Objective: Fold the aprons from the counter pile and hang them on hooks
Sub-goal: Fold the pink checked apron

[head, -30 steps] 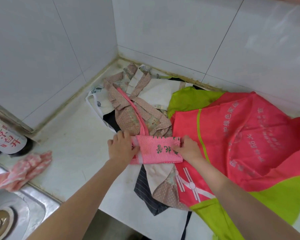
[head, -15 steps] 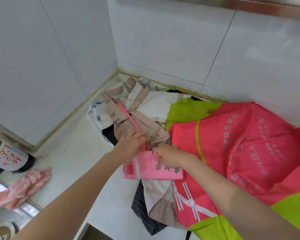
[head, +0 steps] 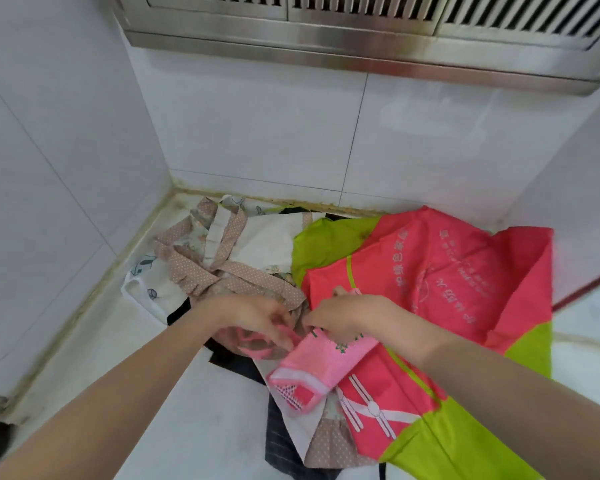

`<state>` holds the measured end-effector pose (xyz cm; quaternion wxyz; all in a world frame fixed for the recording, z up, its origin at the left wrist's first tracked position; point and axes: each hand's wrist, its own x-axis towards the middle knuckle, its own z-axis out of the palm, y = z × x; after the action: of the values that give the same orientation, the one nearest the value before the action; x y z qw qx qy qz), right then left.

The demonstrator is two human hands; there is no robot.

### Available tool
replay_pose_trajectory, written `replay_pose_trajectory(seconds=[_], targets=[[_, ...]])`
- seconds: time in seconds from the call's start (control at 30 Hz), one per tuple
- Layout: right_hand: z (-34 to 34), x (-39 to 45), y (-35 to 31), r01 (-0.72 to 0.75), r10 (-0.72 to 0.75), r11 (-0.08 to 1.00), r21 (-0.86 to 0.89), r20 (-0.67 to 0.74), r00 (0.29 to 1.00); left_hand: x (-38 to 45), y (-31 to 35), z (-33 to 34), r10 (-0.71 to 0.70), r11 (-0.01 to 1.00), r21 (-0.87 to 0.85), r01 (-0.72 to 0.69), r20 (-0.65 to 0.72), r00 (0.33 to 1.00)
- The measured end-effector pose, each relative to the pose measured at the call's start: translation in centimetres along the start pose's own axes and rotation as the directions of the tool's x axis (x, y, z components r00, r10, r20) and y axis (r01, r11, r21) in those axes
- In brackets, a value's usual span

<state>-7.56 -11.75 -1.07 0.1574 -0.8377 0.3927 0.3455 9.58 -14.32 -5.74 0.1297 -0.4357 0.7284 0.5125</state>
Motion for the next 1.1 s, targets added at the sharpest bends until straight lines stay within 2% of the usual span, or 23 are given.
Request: replay_pose_trajectory(seconds=[0.07,0.17,0.27,0.33,0.37,0.43,0.47,0.53,0.6,0.63,0.7,0.8,0.83,0.87,0.9,0.97,1.0,1.03,1.1], targets=[[-0.7,-1.0,-0.4,-0.063,0.062,0.997,0.044,0.024,0.998,-0.6,0.6,-0.7,0.045,0.986,-0.160,-0.054,-0.055,0.997],[-1.1,-1.7,-0.6,-0.121,0.111,0.978,0.171,0.066,0.992,-1.6,2.9,-1.4,0.075,0.950,-0.274,-0.149,-0.262,0.962],[-0.5,-2.4,0.9,-0.188,0.175,0.883,0.431,0.071,0.982,-3.0,6.2,-2.3,0.140,0.932,-0.287,-0.222,-0.280,0.950],[0.3,-3.5,2.5,-0.203,0.243,0.688,0.697,0.042,0.969,-3.6,7.7,-2.6,0.207,0.940,-0.217,-0.263,-0.247,0.947],[0.8,-4.1,3.4,-0.170,0.272,0.526,0.833,0.025,0.962,-3.9,8.1,-2.7,0.223,0.939,-0.204,-0.278,-0.256,0.941],[1.3,-5.4,5.1,-0.023,0.367,0.176,0.984,-0.044,0.929,-4.5,8.7,-3.0,0.256,0.923,-0.193,-0.333,-0.338,0.905],[1.3,-6.0,5.7,0.068,0.417,0.058,0.996,-0.086,0.905,-4.7,8.7,-3.0,0.267,0.916,-0.196,-0.351,-0.357,0.895],[0.9,-7.3,6.6,0.252,0.508,-0.082,0.964,-0.177,0.843,-5.2,8.4,-3.1,0.248,0.901,-0.265,-0.343,-0.333,0.910],[-0.3,-9.1,7.1,0.390,0.546,-0.142,0.910,-0.257,0.798,-5.7,7.7,-3.0,0.166,0.887,-0.386,-0.253,-0.245,0.955],[-0.8,-9.7,7.5,0.429,0.537,-0.146,0.891,-0.293,0.791,-5.8,7.1,-3.0,0.132,0.872,-0.444,-0.205,-0.191,0.973],[-2.1,-11.3,8.0,0.432,0.509,-0.078,0.899,-0.336,0.792,-6.4,6.5,-3.3,0.166,0.819,-0.533,-0.214,-0.137,0.976],[-4.2,-13.8,7.9,0.361,0.420,0.069,0.930,-0.355,0.835,-7.2,6.5,-5.1,0.313,0.587,-0.747,-0.312,-0.146,0.938],[-5.0,-14.4,7.7,0.328,0.383,0.142,0.934,-0.358,0.852,-7.3,6.9,-5.9,0.350,0.506,-0.805,-0.310,-0.138,0.927],[-5.8,-15.0,7.0,0.272,0.361,0.245,0.931,-0.348,0.865,-7.5,7.5,-6.6,0.377,0.472,-0.830,-0.298,-0.115,0.919],[-6.6,-15.5,6.4,0.190,0.356,0.384,0.904,-0.335,0.873,-7.9,8.6,-7.1,0.402,0.509,-0.809,-0.294,-0.078,0.912],[-8.1,-15.7,4.9,0.009,0.326,0.678,0.735,-0.312,0.893,-8.6,10.9,-7.7,0.441,0.656,-0.679,-0.329,-0.008,0.898],[-8.8,-15.6,4.3,-0.054,0.315,0.770,0.636,-0.305,0.899,-9.1,12.2,-7.7,0.439,0.736,-0.580,-0.349,0.017,0.899],[-9.3,-15.4,3.8,-0.094,0.311,0.817,0.568,-0.298,0.903,-9.4,13.2,-7.5,0.412,0.807,-0.469,-0.358,0.012,0.911],[-9.6,-15.1,3.5,-0.135,0.329,0.842,0.523,-0.299,0.895,-9.5,15.0,-7.0,0.361,0.895,-0.258,-0.364,-0.061,0.930]])
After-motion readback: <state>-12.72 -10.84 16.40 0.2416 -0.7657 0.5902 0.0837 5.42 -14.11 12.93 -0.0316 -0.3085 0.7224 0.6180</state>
